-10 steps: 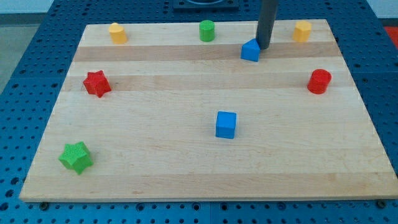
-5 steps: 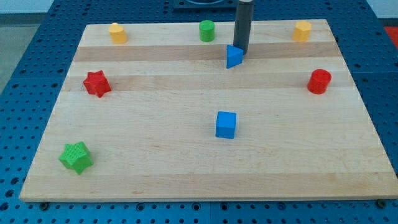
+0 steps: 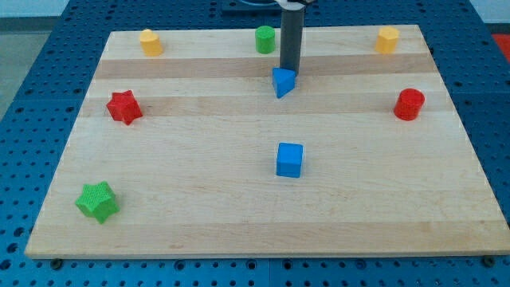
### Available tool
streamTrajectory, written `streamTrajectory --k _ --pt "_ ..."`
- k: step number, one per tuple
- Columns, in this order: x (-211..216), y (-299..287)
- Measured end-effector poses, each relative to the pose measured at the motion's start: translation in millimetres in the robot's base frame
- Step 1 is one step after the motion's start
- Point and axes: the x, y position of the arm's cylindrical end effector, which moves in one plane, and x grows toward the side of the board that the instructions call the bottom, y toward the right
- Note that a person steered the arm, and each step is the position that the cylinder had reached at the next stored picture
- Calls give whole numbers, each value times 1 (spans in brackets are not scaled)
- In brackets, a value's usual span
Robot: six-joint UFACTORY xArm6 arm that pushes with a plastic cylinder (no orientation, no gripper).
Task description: Move blue triangle to bottom center
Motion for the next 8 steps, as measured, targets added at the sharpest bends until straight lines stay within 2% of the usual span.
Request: streamTrajectory --k 3,8 --pt "8 -14" --pt "80 -14"
